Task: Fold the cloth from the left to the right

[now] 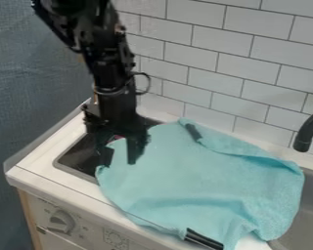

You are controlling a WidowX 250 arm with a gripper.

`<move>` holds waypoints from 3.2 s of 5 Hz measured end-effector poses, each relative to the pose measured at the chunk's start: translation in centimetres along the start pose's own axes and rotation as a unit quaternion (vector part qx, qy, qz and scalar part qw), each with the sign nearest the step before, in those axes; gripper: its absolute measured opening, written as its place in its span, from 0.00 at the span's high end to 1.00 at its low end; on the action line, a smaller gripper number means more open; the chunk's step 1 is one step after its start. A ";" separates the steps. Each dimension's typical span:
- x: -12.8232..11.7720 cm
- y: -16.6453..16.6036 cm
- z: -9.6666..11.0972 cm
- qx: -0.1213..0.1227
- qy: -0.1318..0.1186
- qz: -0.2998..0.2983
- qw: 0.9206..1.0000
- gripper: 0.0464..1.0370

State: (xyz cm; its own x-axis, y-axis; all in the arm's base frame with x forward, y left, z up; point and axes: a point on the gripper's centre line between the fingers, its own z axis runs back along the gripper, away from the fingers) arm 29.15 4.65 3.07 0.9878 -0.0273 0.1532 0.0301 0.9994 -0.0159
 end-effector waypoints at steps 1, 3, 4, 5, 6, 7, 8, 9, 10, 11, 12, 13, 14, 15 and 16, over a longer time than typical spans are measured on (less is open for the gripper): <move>0.7 1.3 -1.5 0.007 0.008 0.017 1.000 0.04; 1.4 2.8 -5.0 -0.001 0.020 0.063 0.998 0.04; 2.1 3.4 -4.9 0.014 0.014 0.080 0.997 0.04; 1.4 4.1 -6.2 0.033 0.038 0.085 0.995 0.04; 1.3 4.6 -6.6 0.046 0.050 0.085 0.994 0.05; 1.4 4.7 -7.0 0.045 0.055 0.080 0.994 0.12; 1.6 4.6 -6.9 0.042 0.051 0.073 0.995 0.36; 2.1 4.9 -7.0 0.037 0.053 0.061 0.996 0.60; 2.4 5.5 -7.0 0.036 0.060 0.059 0.996 0.81; 2.2 7.7 -6.9 0.033 0.059 0.087 0.994 0.93; 1.9 9.4 -6.7 0.037 0.064 0.102 0.992 0.98; 0.9 11.6 -6.4 0.041 0.066 0.129 0.989 0.98; 0.3 12.2 -6.0 0.036 0.076 0.117 0.990 0.98; 1.4 11.6 -3.7 0.030 0.050 0.102 0.993 0.98; 2.4 9.3 -1.7 0.011 0.032 0.073 0.997 0.98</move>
State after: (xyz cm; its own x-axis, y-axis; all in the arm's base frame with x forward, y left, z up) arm 32.11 13.87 1.59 0.9893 0.1179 0.0865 -0.1173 0.9930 -0.0123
